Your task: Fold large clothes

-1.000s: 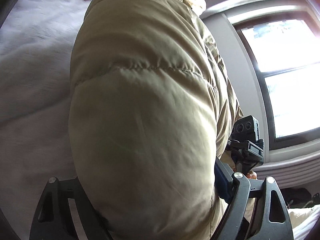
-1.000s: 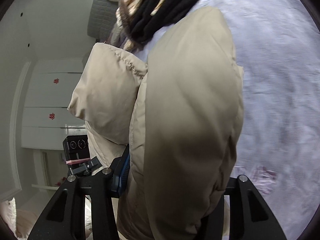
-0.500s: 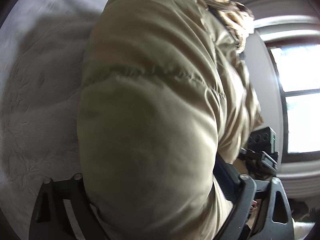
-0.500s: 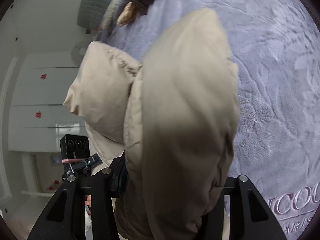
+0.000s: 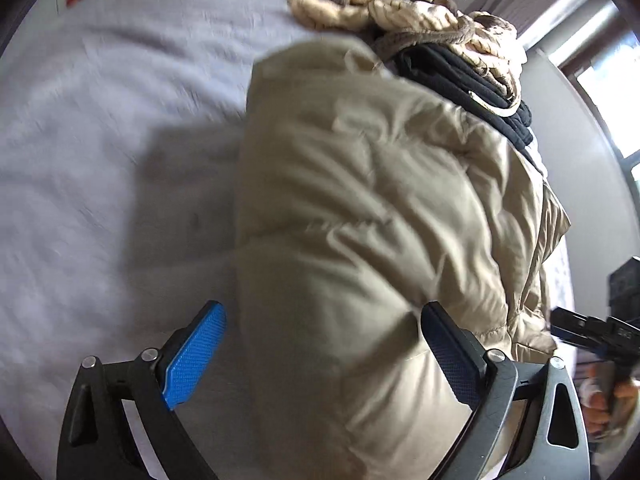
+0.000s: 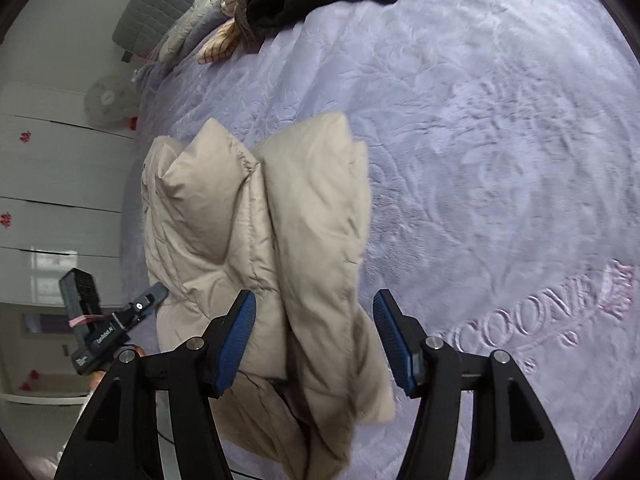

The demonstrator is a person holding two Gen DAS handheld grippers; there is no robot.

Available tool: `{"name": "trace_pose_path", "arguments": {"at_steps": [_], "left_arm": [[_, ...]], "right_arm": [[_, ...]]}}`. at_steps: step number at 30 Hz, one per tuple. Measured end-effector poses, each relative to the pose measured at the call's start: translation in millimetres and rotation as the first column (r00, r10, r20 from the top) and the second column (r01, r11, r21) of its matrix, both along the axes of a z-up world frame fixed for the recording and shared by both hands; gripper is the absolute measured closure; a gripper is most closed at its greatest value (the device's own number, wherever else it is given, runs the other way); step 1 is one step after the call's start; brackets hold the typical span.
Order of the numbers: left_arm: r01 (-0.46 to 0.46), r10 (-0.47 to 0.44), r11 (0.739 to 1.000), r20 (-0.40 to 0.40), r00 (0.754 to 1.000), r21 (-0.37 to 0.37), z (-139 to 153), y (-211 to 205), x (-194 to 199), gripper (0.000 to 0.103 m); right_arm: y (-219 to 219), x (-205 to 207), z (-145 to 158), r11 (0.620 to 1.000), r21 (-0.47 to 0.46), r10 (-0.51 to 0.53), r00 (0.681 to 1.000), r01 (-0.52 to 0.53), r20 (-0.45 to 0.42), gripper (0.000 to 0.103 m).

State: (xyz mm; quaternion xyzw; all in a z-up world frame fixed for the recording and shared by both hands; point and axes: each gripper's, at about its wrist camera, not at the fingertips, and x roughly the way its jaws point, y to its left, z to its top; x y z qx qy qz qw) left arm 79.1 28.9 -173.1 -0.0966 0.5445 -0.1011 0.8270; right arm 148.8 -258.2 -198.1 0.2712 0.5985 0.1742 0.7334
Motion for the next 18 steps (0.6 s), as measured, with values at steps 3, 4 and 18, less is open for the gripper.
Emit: {"name": "trace_pose_path", "arguments": {"at_steps": [3, 4, 18], "left_arm": [[0.004, -0.01, 0.994, 0.05, 0.999, 0.108, 24.7, -23.9, -4.0, 0.036], [0.01, -0.018, 0.993, 0.066, 0.998, 0.121, 34.0, -24.5, 1.3, 0.038], [0.126, -0.156, 0.963, 0.113, 0.981, 0.239, 11.8, -76.3, 85.7, 0.036]], "right_arm": [[4.2, -9.6, 14.6, 0.997, -0.078, 0.008, 0.999, -0.005, 0.04, 0.065], [5.7, -14.7, 19.9, 0.995, -0.099, 0.018, 0.998, -0.012, 0.052, 0.078], [76.5, -45.9, -12.6, 0.958, -0.234, 0.168, 0.986, -0.164, -0.004, 0.082]]}}
